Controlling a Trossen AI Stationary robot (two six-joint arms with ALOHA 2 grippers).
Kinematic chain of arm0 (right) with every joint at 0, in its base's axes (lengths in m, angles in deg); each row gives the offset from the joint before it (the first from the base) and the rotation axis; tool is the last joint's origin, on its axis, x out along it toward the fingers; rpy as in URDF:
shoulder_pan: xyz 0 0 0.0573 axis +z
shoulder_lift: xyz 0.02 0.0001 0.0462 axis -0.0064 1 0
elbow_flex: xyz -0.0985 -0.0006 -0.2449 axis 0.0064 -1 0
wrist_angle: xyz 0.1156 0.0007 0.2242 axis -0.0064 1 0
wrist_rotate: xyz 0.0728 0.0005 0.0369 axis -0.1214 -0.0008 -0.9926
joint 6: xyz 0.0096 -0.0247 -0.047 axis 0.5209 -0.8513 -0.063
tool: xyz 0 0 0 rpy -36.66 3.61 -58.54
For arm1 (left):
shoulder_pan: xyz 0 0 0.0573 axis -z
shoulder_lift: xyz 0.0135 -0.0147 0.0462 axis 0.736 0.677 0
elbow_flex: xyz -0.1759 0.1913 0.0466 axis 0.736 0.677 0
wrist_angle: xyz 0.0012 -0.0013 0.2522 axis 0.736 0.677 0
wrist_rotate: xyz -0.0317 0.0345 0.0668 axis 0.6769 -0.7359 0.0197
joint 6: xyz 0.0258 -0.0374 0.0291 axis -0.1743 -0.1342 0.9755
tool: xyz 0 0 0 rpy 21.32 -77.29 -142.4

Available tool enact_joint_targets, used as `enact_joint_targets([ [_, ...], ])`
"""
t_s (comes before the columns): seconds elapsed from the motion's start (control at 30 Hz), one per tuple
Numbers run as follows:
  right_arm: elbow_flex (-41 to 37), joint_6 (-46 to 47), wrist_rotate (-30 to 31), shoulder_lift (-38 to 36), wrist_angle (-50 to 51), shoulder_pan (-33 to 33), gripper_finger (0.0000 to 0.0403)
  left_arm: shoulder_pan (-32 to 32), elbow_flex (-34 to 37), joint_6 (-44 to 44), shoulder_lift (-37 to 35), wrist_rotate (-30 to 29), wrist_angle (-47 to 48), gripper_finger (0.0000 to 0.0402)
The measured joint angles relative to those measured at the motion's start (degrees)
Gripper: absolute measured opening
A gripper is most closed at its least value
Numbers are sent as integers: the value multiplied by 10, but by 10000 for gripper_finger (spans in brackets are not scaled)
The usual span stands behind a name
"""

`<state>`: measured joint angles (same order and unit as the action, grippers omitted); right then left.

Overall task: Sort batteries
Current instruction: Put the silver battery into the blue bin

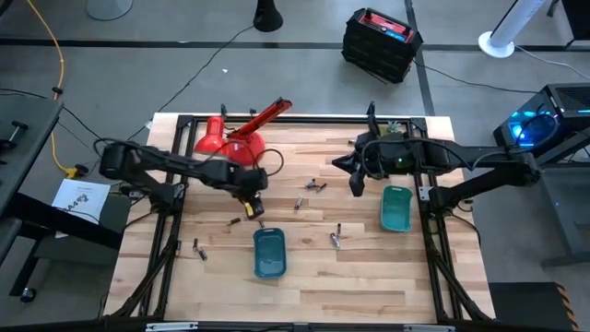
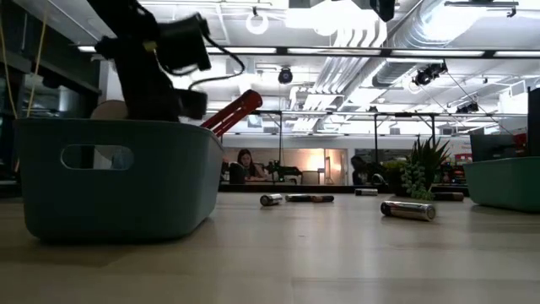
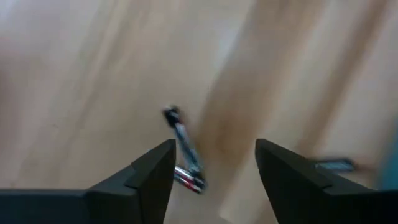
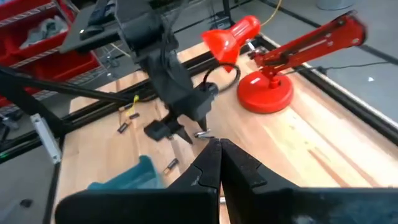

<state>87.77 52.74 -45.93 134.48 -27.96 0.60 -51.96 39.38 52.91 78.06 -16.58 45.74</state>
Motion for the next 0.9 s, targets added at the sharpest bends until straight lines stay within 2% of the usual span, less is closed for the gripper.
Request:
enact_joint_targets([
  [0.17,0,0,9,0,-1,-10,1,-8,-21,1,51,-60,1,218],
  [0.33,0,0,11,0,-4,-11,1,-16,-31,15,76,-80,2,212],
  [0.43,0,5,11,0,-4,-11,1,-19,-33,17,87,-76,11,211],
  [0.57,0,6,11,0,-4,-11,1,-23,-34,11,106,-40,14,204],
  [0.67,0,5,11,0,-4,-11,1,-23,-34,19,113,-26,8,163],
  [0.8,0,5,11,0,-4,-11,1,-23,-33,22,99,-1,-4,40],
  [0.83,0,5,11,0,-4,-11,1,-26,-33,24,90,5,-7,24],
  [0.9,0,4,9,0,-4,-11,1,-31,-36,27,73,16,-3,22],
])
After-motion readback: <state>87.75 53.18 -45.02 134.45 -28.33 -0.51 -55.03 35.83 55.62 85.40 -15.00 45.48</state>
